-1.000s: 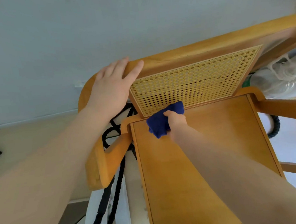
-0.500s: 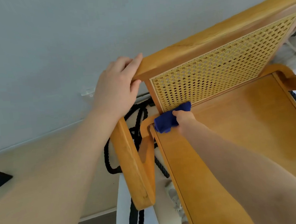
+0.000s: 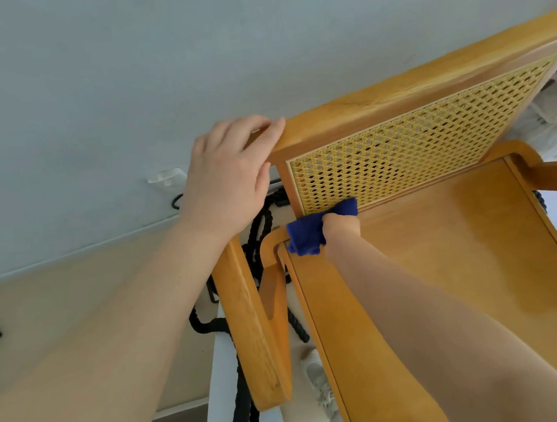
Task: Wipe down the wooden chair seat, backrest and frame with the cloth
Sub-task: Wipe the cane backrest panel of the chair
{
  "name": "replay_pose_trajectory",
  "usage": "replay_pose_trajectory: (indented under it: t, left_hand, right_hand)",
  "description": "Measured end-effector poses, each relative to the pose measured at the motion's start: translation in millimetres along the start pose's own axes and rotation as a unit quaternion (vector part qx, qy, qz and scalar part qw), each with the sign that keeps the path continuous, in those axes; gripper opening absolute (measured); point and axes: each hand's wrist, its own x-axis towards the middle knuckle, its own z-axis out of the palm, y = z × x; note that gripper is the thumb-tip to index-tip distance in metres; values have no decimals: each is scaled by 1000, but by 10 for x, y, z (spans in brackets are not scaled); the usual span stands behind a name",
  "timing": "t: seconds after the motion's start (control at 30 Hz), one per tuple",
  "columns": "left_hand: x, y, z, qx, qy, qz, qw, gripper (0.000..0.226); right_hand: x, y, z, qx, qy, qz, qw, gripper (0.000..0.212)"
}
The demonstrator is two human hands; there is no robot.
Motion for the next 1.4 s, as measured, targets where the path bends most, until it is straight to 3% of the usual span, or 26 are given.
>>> replay_pose_trajectory:
  t: [0.23,0.37,0.43,0.57,0.67,0.8,0.97,1.03,1.1,1.2,1.3,1.4]
  left_hand:
    - [-9,-2,-1,3,31,44,999,45]
    - [-22,-1,13,10,26,61,998,44]
    - [-31,-7,15,18,24,67,997,42]
    - [-33,-29,14,18,22,86,996,40]
    - [-25,-13,6,16,25,80,996,38]
    - [-29,15,7,23,16,93,995,36]
    - [-29,25,19,31,15,97,995,37]
    - [-31,23,21,33,16,96,995,38]
    - [-22,23,18,38,20,98,994,38]
    - [-6,29,11,45,17,95,994,37]
    - [13,58,4,51,23,93,994,35]
    - [10,102,-2,75,21,87,993,37]
  right_hand:
    - [-231,-179,53,90,-38,-122,988,30]
    - [-152,-129,95,49,27,-37,998,38]
    - [-145,-137,37,44,21,13,999,38]
    - [-262,-229,18,32,-28,-12,999,37]
    - [-534,-465,40,69,-66,-97,991,18]
    - [-673,-582,71,97,-89,-140,981,22]
    - [-510,-438,67,21,-5,-94,995,33]
    - [-510,-475,47,26,1,-40,999,34]
    - [-527,-510,28,-6,-9,-47,999,37]
    - [-667,-547,60,-33,-24,-139,989,27]
    - [-859,-547,55,-12,-87,-292,952,24]
    - [-707,-485,-180,-163,-116,-401,894,32]
